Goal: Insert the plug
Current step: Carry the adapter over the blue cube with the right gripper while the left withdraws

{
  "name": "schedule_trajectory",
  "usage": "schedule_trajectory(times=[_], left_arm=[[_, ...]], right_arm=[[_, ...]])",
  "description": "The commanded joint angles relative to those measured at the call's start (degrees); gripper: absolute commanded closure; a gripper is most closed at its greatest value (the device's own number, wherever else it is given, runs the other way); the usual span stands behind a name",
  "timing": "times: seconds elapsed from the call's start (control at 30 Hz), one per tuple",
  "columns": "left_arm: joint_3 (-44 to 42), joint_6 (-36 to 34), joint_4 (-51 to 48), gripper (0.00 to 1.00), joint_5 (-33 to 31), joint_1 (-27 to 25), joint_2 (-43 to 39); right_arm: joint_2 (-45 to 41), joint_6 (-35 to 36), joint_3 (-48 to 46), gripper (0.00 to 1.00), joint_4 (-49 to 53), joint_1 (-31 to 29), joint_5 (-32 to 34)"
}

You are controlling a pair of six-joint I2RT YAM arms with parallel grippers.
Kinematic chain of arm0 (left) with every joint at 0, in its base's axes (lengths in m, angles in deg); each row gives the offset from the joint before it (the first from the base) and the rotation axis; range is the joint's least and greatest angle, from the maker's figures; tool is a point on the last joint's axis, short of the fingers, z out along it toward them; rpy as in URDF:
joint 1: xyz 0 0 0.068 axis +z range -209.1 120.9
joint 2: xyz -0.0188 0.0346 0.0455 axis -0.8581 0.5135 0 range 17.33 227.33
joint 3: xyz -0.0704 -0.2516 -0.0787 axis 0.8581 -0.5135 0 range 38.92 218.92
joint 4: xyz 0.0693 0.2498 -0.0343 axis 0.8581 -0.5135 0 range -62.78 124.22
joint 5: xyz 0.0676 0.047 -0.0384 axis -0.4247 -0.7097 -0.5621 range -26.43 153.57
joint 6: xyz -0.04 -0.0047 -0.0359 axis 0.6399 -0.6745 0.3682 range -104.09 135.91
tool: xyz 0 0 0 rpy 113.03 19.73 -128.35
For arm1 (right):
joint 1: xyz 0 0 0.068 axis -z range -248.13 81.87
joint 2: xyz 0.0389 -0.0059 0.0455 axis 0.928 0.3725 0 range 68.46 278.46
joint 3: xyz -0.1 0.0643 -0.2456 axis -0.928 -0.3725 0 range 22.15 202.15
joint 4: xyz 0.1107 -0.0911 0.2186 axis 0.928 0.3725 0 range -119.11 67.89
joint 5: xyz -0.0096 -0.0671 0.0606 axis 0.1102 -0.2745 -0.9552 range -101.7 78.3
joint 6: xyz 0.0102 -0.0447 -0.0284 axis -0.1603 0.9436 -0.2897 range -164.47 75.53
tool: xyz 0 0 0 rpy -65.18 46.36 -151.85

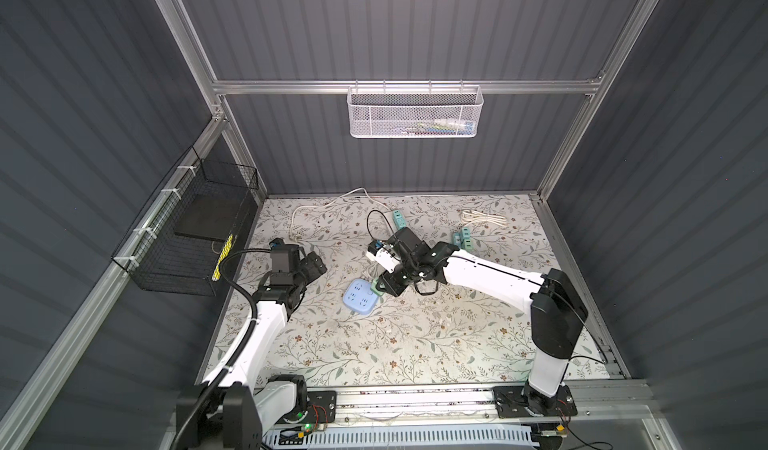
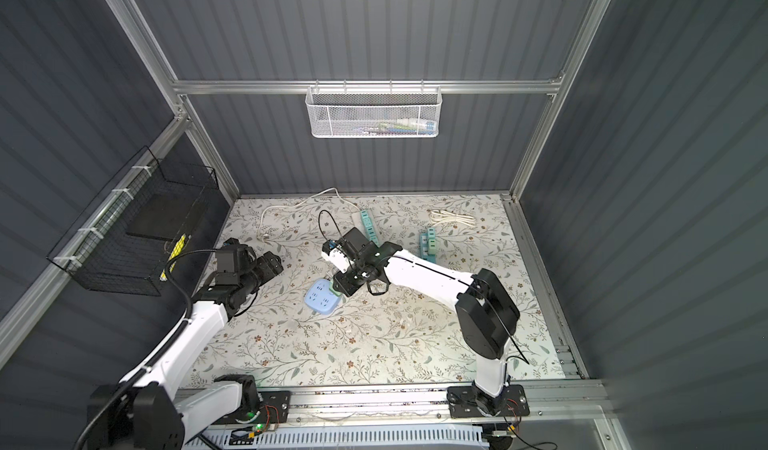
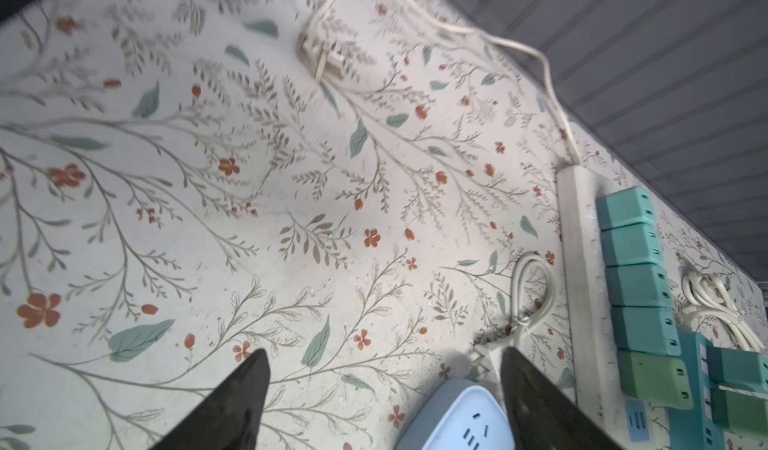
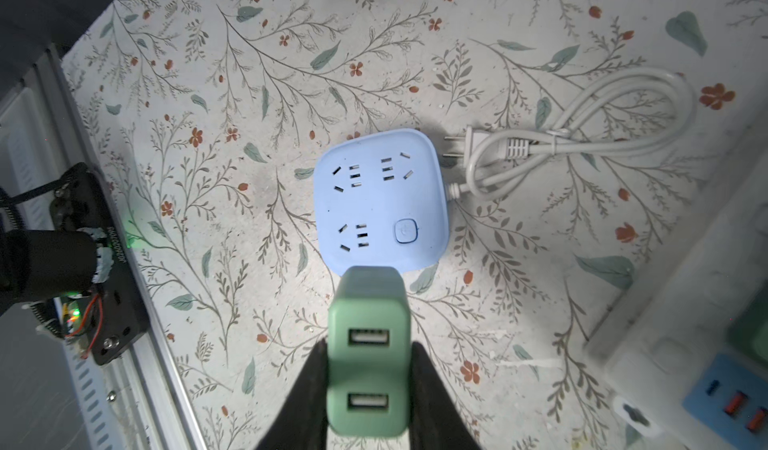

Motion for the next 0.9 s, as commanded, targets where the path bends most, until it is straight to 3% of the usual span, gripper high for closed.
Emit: schedule_trajectory(times=[0.0, 0.33, 0.6, 0.87], left_arm=[[1.64, 2.80, -2.80, 0.14, 10.11, 1.73, 3.34], [3.30, 0.97, -3.19, 0.13, 12.44, 2.72, 6.84], [3.53, 0.16, -3.05, 0.13, 13.28, 3.08, 7.37], [3.86, 0.12, -2.62, 0.13, 13.45, 3.43, 7.81]], right_arm=[[2.51, 2.56, 2.84, 0.82, -0.27, -1.76, 3.17], [6.18, 3.02, 3.96, 0.82, -2.89, -5.43, 5.44], [8.08, 5.11, 6.54, 0.82, -2.14, -5.62, 9.16], [10.14, 6.02, 8.35, 0.83, 0.20, -5.58, 8.53]])
